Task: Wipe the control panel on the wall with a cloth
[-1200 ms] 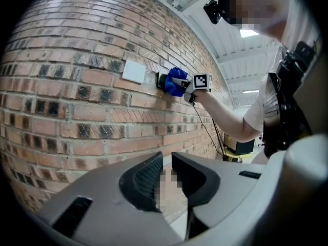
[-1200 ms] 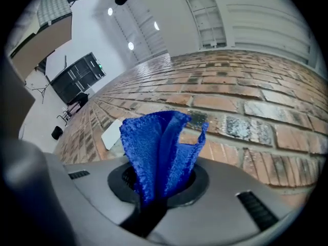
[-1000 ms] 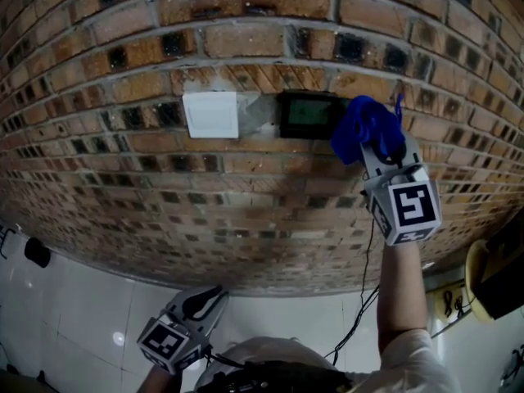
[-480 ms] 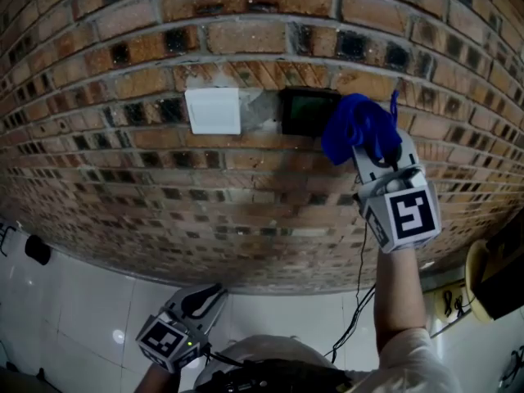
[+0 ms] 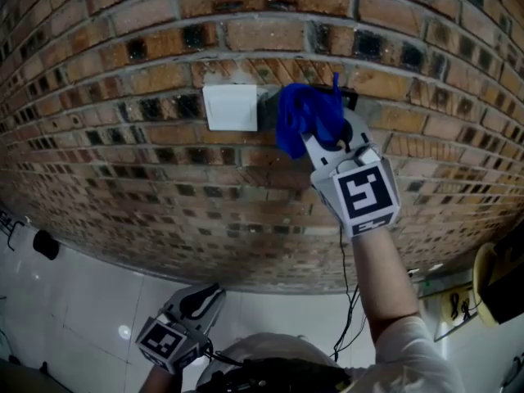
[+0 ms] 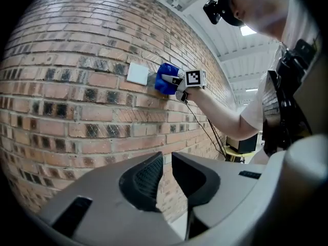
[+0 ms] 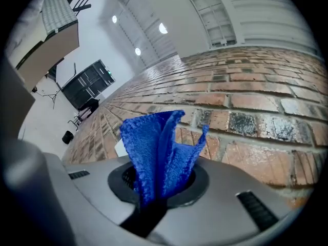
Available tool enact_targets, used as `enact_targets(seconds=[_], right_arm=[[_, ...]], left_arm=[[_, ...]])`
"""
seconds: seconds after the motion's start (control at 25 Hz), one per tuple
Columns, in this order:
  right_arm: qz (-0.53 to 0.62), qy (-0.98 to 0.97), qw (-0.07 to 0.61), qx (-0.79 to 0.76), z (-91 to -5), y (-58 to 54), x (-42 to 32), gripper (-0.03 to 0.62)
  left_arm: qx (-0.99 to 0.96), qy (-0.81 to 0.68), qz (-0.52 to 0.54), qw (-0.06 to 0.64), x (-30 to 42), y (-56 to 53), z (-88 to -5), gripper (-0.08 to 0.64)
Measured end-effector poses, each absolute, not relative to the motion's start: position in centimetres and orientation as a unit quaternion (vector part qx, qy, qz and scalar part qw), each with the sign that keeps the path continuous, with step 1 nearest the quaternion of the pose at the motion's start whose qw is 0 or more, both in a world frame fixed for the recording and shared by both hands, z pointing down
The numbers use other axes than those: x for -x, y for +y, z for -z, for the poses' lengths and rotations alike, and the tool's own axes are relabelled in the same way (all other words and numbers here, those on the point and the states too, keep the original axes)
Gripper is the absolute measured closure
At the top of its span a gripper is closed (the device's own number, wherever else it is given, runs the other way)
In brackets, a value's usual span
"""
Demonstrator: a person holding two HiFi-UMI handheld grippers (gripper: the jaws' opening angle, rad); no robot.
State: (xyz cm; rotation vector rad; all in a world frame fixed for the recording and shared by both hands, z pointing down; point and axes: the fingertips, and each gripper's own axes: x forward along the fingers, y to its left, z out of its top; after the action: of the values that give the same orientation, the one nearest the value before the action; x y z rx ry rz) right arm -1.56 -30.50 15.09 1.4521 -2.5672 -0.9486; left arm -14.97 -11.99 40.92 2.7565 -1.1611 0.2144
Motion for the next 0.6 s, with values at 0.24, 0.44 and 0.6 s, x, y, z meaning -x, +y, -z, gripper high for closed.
enact_targets(seconds=[0.24,0.44,0.6], right_arm=[[0.304,-0.8,0.023,-0.516,-14.5,-29.7,-3.8,0.503],[0.314,-0.769,0.043,-0.555,-14.9,-29.7,-9.8,0.503],[0.291,-0.755,0.048,-0.586,-15.9,-30.4,-13.9,0.503]], left_arm=[[-0.922,-0.373,-0.072,0.072,13.9,-12.5,-41.0,0.509],[-0.931,-0.349,-0.074,0.069,11.8,-13.0,-41.2,0.509],[-0.936,-0.338,-0.074,0.067,10.7,-13.2,-41.1,0.509]])
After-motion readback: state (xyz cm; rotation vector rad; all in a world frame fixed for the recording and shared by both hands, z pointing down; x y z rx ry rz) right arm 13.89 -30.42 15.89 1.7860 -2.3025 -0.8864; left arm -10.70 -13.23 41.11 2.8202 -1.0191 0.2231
